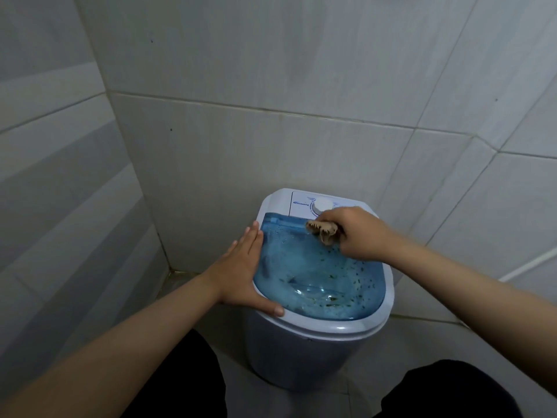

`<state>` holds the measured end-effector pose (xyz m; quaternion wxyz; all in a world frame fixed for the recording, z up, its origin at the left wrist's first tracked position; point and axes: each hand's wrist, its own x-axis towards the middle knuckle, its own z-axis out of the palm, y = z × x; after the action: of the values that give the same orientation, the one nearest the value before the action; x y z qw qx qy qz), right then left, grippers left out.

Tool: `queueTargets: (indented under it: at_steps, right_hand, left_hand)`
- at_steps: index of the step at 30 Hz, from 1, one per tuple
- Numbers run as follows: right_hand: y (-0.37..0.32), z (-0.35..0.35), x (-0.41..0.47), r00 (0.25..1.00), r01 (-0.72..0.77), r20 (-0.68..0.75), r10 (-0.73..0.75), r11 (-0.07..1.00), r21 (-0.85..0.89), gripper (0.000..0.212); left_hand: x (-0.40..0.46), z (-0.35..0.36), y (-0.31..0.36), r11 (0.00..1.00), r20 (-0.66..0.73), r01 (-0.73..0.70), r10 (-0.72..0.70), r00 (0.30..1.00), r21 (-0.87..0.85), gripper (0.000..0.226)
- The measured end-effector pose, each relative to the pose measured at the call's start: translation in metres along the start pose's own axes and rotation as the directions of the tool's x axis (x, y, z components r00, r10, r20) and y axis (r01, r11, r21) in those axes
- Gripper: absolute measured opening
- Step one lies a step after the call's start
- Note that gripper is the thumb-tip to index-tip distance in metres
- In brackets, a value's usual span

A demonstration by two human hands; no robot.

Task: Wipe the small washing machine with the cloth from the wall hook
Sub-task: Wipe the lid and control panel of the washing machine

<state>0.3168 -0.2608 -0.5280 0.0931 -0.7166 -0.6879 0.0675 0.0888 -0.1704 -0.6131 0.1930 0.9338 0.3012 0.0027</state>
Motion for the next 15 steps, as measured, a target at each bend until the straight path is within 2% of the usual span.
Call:
queueTargets:
  at_steps: [3,6,10,15]
  right_hand:
    - [0.012,0.016,0.015,0.997,-0.076,-0.033,0.071,0.978,-0.195,0.044]
    - [0.019,0.033,0.020,0.998,-0.065,-0.030,0.058,0.937,-0.344,0.047]
    - [0.019,0.040,0.016,0.997,-0.062,-0.061,0.042,0.924,-0.378,0.044]
    - [0.012,0.044,-0.013,0.999,-0.013,-0.034,0.002,0.940,-0.341,0.051]
  left_hand:
    - [0.000,0.000,0.000,1.000,-0.002,0.003,-0.003,1.000,-0.004,0.155]
    - [0.000,0.001,-0.001,1.000,-0.006,0.008,-0.008,1.000,-0.008,0.156]
    - [0.001,0.002,-0.002,1.000,-0.013,0.000,0.000,1.000,-0.016,0.159]
    - [0.002,0.003,-0.003,1.000,-0.024,0.000,-0.001,1.000,-0.015,0.160]
